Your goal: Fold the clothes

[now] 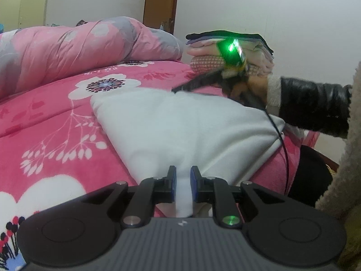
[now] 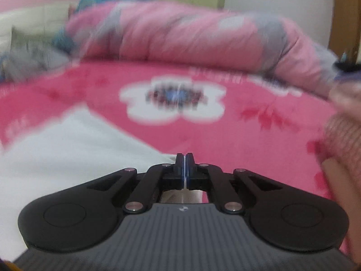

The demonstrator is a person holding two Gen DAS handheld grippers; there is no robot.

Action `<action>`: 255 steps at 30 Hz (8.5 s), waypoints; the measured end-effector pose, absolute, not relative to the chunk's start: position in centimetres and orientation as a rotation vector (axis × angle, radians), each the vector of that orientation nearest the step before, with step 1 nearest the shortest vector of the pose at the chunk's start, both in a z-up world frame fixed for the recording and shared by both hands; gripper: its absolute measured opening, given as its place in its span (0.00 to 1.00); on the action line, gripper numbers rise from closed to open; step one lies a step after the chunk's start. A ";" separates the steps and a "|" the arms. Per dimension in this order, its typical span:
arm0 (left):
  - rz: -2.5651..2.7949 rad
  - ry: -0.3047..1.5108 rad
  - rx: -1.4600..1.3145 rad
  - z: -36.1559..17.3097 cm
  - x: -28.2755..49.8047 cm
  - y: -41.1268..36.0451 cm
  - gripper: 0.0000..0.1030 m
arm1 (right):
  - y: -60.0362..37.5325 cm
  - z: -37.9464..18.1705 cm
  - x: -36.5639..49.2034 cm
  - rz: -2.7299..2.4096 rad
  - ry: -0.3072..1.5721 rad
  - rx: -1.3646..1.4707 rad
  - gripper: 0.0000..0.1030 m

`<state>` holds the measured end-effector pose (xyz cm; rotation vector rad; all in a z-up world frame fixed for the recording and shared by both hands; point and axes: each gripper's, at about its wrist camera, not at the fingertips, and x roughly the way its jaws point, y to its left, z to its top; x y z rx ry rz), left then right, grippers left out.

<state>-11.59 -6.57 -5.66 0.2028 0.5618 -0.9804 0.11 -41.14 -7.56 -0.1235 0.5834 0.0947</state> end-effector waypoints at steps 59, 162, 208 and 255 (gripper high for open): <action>-1.161 0.454 0.186 -3.5 -17.0 -7.2 0.23 | -34.2 -1.7 -22.5 0.240 0.623 -0.008 0.09; -0.907 0.453 0.309 -5.6 -13.5 -9.8 0.32 | -33.7 -6.4 -24.1 0.067 0.478 0.092 0.09; -0.963 0.470 0.264 -6.2 -13.2 -9.4 0.39 | -39.3 -5.2 -2.7 0.153 0.565 -0.126 0.09; -0.891 0.481 0.347 -5.7 -14.1 -10.7 0.41 | -41.0 -6.5 -16.6 0.168 0.495 0.074 0.10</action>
